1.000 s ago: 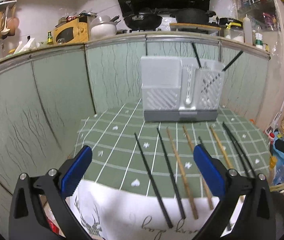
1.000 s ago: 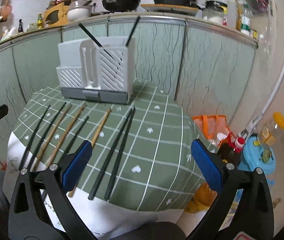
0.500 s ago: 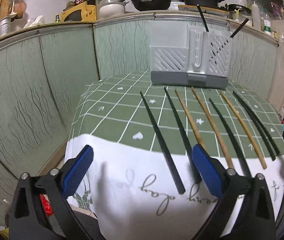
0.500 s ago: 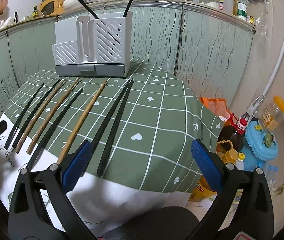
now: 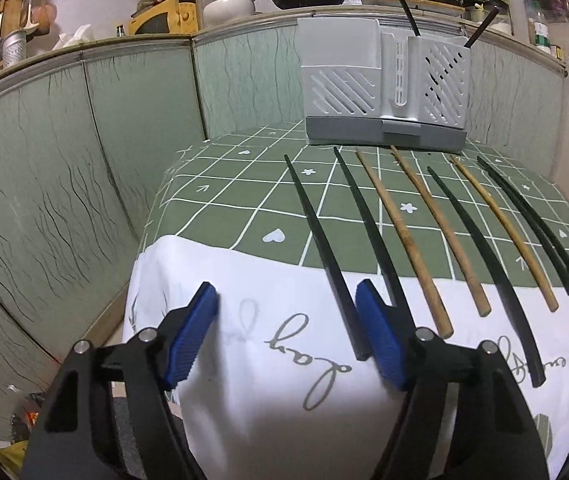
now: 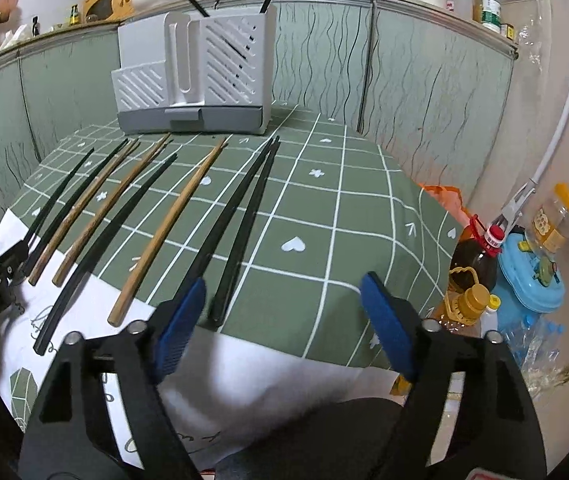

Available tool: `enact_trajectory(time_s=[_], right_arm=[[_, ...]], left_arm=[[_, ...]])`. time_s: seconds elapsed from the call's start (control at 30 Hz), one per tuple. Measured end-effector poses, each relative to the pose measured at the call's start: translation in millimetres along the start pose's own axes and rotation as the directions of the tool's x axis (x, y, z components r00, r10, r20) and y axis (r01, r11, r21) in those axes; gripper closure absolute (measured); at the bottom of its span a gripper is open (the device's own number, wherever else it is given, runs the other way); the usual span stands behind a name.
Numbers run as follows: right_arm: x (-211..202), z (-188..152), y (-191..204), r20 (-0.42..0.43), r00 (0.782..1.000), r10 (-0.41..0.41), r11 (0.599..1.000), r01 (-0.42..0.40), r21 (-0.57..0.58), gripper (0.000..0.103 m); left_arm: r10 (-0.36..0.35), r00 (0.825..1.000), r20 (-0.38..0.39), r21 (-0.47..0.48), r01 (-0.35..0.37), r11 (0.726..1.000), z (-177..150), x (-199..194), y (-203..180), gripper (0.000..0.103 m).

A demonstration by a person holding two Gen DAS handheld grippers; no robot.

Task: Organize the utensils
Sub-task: 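Move both open tools back down to the remaining chopsticks, then close the right tool on a black chopstick while the left tool grasps another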

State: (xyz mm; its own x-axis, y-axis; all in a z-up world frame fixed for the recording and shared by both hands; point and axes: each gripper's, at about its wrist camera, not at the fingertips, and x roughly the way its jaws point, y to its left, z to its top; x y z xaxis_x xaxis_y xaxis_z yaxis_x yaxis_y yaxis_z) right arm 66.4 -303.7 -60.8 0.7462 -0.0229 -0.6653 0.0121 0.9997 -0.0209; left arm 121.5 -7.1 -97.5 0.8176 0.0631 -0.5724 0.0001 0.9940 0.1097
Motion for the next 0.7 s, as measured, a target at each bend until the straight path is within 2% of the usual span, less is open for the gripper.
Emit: enact_trajectory(time_s=[0.17, 0.43, 0.5, 0.57, 0.6, 0.7], right_arm=[[3, -2, 7, -0.004, 1.000, 0.017, 1.000, -0.017, 0.005, 0.057], [5, -5, 12, -0.003, 1.000, 0.028, 1.000, -0.028, 0.000, 0.067], [5, -5, 12, -0.003, 1.000, 0.029, 1.000, -0.029, 0.002, 0.070], [5, -5, 12, -0.002, 1.000, 0.029, 1.000, -0.029, 0.010, 0.080], [5, -5, 11, -0.001, 1.000, 0.024, 1.000, -0.023, 0.017, 0.083], [6, -4, 10, 0.001, 1.000, 0.010, 1.000, -0.010, 0.023, 0.096]], left_arm=[[0.064, 0.998, 0.011, 0.021, -0.065, 0.998, 0, -1, -5, 0.049], [0.066, 0.998, 0.009, 0.034, -0.066, 0.997, 2, -1, -11, 0.055], [0.075, 0.997, 0.004, 0.027, -0.075, 0.997, 3, 1, -10, 0.064], [0.050, 0.999, -0.014, 0.020, -0.050, 0.999, 3, 4, -9, 0.090], [0.039, 0.999, -0.016, 0.015, -0.039, 0.999, 3, 4, -10, 0.091], [0.064, 0.998, -0.006, 0.038, -0.063, 0.997, 1, 5, -14, 0.095]])
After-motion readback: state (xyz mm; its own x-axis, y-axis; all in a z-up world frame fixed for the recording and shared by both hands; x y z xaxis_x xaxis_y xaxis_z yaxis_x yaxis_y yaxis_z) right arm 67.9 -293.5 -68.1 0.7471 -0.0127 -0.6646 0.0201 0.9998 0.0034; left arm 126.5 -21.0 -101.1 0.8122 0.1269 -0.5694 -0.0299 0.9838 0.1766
